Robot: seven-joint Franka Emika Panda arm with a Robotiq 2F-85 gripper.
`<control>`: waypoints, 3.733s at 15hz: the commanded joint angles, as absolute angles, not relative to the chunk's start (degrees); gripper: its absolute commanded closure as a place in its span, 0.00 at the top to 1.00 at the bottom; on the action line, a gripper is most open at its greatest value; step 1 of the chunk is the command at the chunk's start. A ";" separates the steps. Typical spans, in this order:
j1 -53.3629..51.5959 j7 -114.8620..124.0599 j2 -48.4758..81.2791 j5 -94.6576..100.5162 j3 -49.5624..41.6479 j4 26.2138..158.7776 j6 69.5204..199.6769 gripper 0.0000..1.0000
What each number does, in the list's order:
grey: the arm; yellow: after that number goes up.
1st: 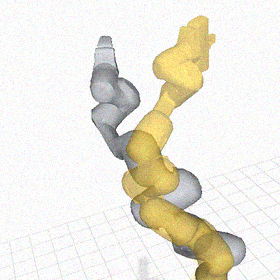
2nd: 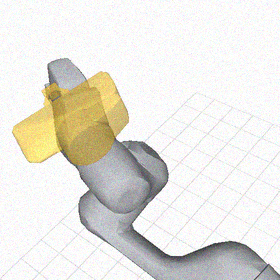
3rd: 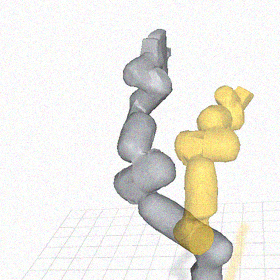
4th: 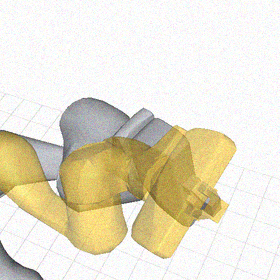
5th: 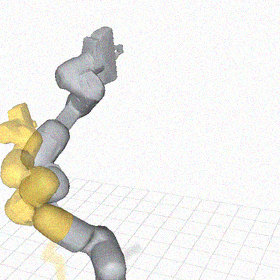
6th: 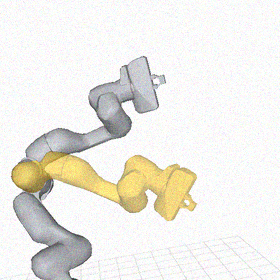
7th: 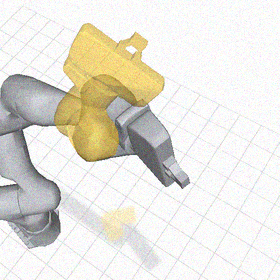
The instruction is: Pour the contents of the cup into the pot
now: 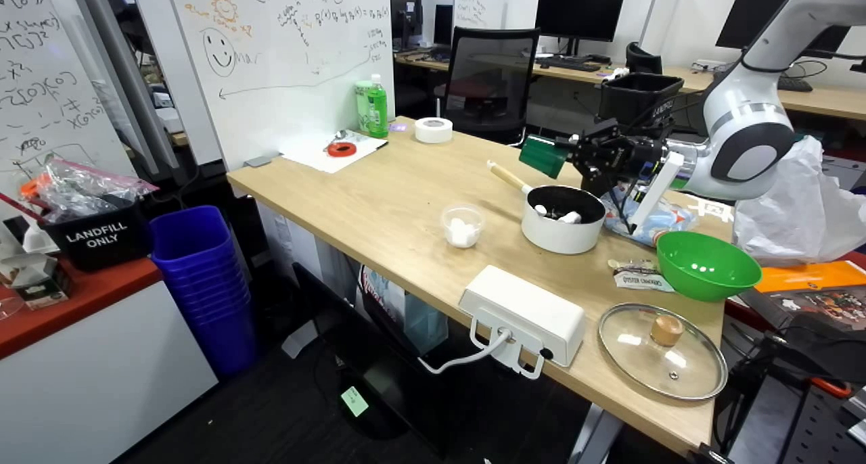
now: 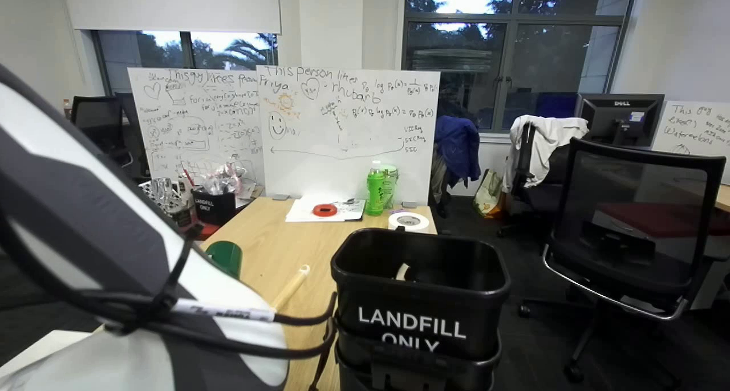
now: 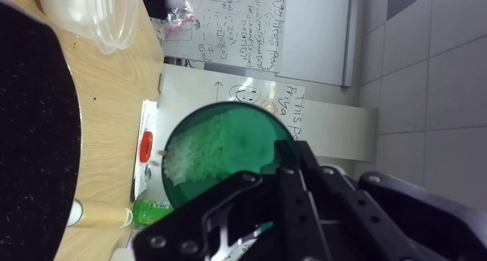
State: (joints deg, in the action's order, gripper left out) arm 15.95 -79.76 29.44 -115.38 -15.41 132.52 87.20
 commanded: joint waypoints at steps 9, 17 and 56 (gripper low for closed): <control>16.04 -87.97 30.51 -119.08 -16.01 133.63 78.73 0.01; 16.24 -90.84 30.66 -120.50 -15.85 133.74 75.29 0.01; -10.26 -105.44 13.70 -104.39 -4.99 135.69 171.77 0.01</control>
State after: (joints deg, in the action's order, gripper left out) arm -8.45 -104.95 11.89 -107.55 -5.68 135.99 165.48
